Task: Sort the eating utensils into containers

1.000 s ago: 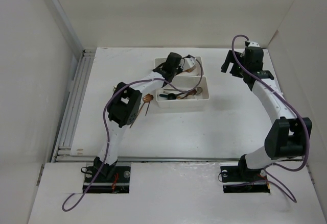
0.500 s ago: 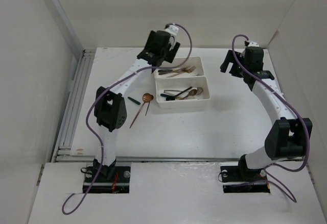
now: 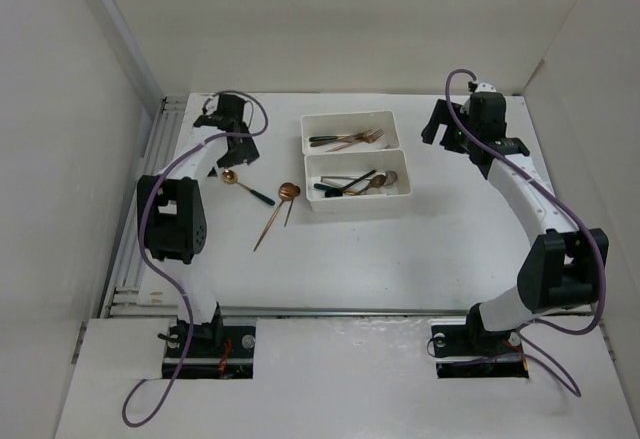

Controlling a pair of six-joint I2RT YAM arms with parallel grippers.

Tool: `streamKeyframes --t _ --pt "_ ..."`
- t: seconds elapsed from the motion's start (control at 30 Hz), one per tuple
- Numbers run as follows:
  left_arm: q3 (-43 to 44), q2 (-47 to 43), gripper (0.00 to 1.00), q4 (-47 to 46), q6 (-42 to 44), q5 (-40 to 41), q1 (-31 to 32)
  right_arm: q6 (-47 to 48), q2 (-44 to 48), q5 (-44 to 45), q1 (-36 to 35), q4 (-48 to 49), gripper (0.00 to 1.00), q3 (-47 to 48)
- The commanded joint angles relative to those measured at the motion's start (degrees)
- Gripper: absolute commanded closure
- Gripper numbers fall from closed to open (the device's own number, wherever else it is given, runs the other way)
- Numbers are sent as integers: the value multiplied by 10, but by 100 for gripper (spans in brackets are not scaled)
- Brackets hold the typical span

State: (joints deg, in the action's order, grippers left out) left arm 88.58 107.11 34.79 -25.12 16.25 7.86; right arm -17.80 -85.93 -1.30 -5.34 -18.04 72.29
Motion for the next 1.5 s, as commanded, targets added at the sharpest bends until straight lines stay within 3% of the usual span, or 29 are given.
streamKeyframes --t 0.0,0.17,0.37,0.57,0.73,0.97,1.07,1.1,1.13,1.2,1.23,1.27,1.3,1.47 --pt "-12 -4 12 23 -38 -51 43 -6 19 2 -16 1 0 16" --pt "-31 34 10 36 -51 -38 37 -6 46 22 -22 -4 0 5" --pt "-37 88 10 42 -46 -90 30 -6 78 44 -22 -16 0 -21" --pt "-48 130 22 54 -34 -109 30 0 89 62 -22 -38 0 -13" --pt "-54 149 100 48 -27 -129 14 0 89 67 -22 -50 0 5" --pt "74 157 100 73 31 -25 -23 -6 79 67 -33 -37 0 10" --pt "104 114 100 36 76 38 -23 -6 73 67 -43 -31 0 16" --pt "111 81 100 -19 124 87 -13 -6 67 67 -43 -25 0 16" --pt "104 80 100 -60 164 88 0 -6 67 67 -43 -25 0 16" --pt "61 8 100 -177 267 171 64 -6 60 67 -49 -20 0 23" --pt "9 -17 100 -239 377 180 89 -6 54 67 -49 -20 0 28" --pt "-9 -52 100 -333 425 159 134 -6 48 62 -54 -15 0 29" --pt "-15 -59 100 -351 464 137 154 -6 48 62 -54 -15 0 34" --pt "4 -38 100 -326 586 30 263 6 38 49 -59 -8 0 40"
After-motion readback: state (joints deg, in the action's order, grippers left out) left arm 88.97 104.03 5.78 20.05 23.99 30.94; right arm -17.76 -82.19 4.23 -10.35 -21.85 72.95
